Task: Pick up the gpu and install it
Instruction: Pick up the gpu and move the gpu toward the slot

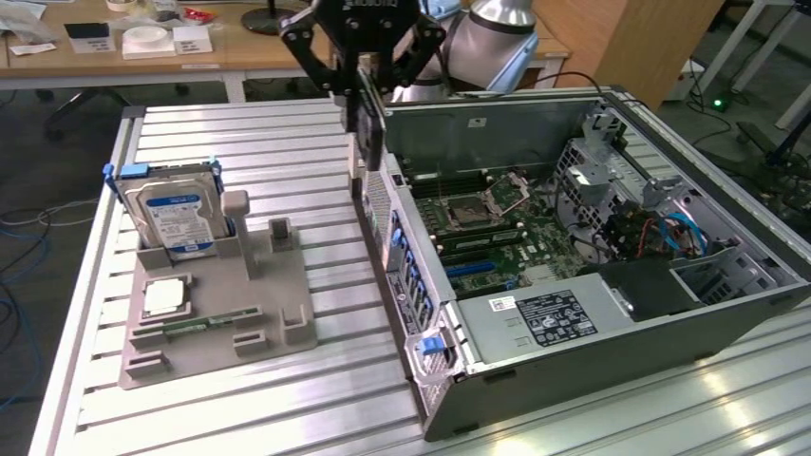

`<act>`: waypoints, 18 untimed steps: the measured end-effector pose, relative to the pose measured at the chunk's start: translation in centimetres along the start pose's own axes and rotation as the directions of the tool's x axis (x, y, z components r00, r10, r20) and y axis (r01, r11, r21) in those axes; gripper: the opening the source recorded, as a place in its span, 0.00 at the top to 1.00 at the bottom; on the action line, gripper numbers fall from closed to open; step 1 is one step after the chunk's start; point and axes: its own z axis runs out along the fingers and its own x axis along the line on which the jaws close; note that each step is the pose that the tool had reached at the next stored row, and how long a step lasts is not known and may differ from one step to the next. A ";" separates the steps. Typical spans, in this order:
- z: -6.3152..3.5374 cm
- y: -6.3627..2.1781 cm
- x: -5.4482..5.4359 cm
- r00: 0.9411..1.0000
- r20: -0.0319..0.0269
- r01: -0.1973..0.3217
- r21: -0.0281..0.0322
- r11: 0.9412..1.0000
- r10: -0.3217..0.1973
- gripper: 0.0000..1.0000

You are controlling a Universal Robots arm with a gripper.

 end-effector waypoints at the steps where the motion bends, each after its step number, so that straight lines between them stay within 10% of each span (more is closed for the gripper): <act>1: 0.00 -0.01 -0.5 1.000 0.000 0.000 0.000 1.000 0.000 0.72; 18: 0.12 -0.11 -7.4 1.000 0.000 0.000 0.000 1.000 0.000 0.72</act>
